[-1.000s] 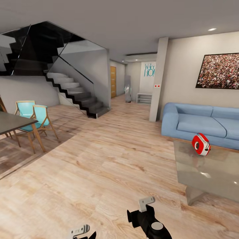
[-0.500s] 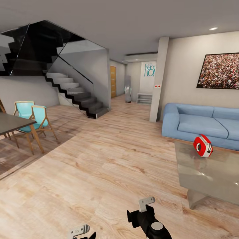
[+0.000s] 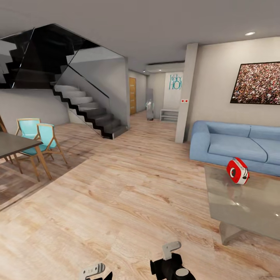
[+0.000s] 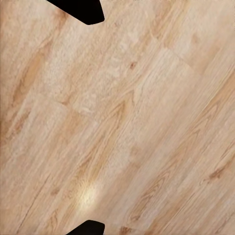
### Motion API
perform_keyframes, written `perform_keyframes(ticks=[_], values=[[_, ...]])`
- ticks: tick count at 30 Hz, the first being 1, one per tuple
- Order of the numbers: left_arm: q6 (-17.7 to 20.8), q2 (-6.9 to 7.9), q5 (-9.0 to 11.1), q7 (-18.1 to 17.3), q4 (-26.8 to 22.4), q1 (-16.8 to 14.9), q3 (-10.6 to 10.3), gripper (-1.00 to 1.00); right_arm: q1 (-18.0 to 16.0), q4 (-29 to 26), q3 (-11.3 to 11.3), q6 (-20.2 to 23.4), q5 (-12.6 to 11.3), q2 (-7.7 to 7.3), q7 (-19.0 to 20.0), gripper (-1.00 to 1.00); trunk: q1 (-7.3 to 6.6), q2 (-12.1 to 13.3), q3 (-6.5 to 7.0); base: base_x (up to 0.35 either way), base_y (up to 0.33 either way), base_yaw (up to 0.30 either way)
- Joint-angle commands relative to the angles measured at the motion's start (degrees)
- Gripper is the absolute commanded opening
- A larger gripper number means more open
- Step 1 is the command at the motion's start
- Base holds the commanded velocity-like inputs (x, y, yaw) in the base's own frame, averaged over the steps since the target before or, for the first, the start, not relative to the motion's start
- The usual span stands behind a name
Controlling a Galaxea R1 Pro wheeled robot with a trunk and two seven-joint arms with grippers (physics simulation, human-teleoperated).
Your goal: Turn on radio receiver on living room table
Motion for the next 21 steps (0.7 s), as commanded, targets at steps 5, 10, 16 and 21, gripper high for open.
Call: perform_keyframes(ticks=[5, 10, 16, 21], values=[[-0.03, 0.32, -0.15, 0.06, -0.06, 0.00, 0.44, 1.00, 0.00, 0.41, 0.01, -0.41, 0.41, 0.13, -0.12, 1.00, 0.00, 0.00, 0.00, 0.186, 0.000, 0.000], [-0.02, 0.24, -0.09, 0.06, -0.06, 0.00, 0.45, 1.00, 0.00, 0.41, -0.01, -0.03, 0.41, 0.12, -0.24, 1.00, 0.00, 0.00, 0.00, 0.332, 0.000, 0.000], [0.04, 0.30, -0.09, 0.06, -0.06, 0.00, 0.51, 1.00, 0.00, 0.07, 0.26, 0.04, 0.41, 0.21, -0.17, 1.00, 0.00, 0.00, 0.00, 0.334, 0.000, 0.000], [0.02, 0.32, -0.09, 0.06, -0.06, 0.00, 0.52, 1.00, 0.00, -0.01, 1.83, 0.03, 0.41, 0.25, -0.10, 1.00, 0.00, 0.00, 0.00, 0.334, 0.000, 0.000]])
